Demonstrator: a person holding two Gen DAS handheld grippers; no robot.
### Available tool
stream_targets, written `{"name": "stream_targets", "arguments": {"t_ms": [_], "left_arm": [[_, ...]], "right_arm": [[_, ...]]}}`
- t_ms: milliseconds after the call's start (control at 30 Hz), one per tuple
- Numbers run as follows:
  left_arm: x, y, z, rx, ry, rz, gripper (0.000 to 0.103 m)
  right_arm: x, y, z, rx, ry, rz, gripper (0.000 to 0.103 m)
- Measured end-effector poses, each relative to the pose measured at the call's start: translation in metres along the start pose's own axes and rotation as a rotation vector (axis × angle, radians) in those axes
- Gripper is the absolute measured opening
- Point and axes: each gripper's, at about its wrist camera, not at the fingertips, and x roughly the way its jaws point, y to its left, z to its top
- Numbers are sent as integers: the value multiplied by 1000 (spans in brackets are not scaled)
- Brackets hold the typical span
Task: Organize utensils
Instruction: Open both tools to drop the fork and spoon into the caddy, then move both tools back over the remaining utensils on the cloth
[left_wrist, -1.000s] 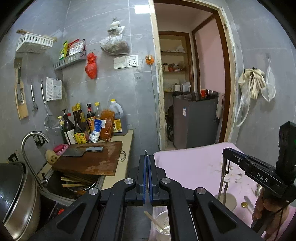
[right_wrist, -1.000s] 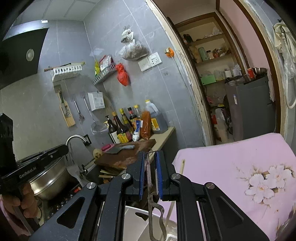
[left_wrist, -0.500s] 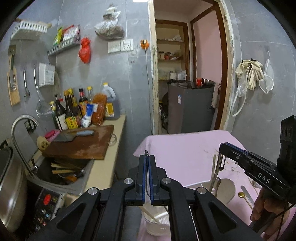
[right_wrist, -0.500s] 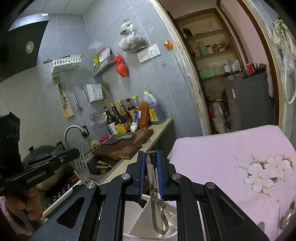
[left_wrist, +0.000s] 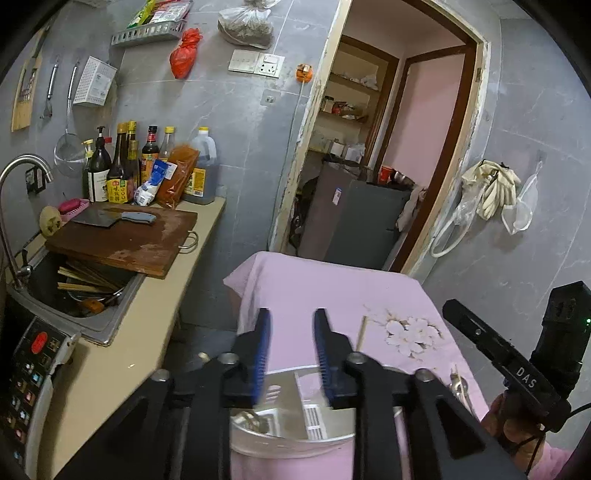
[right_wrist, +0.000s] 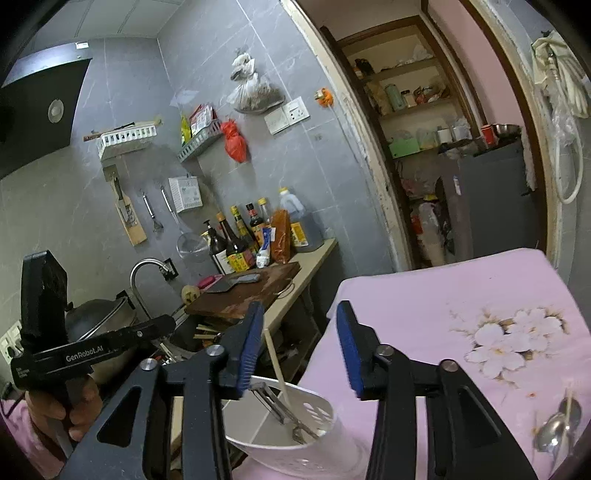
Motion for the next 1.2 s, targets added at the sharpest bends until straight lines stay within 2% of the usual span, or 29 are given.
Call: {"name": "stream_targets", "arguments": {"t_ms": [100,267,333,500,567,800,1000,1200], "left_arm": [[0,-10,-4,-9,-8,-18,45],[-1,-39,-9,38,-36,-28,64],[-1,-51,-12,54,-45,-29,76],[-2,-87,-21,88,-87,-34,89],[0,-103,-26,96,-98,-38,91],[10,-149,-45,128,-84,-58,94],[24,-184,-64,156,-38,-77,94],[50,-213,-87,169,20,-83,94]], "right_arm": [[-15,-8,3,7,-13,-38,47],[-45,-20,8,-13,-54,-122,65],[-58,-25,10,-22,-66,-155,71],[-93,-42,14,-55,-89,-242,87],[-106,-50,15,-69,-95,-285,94],[-144,-89,16,-89,-81,-398,100],[-162,-139,7,-50,-29,-433,100],[-155,-188,-12,10,40,-419,100]]}}
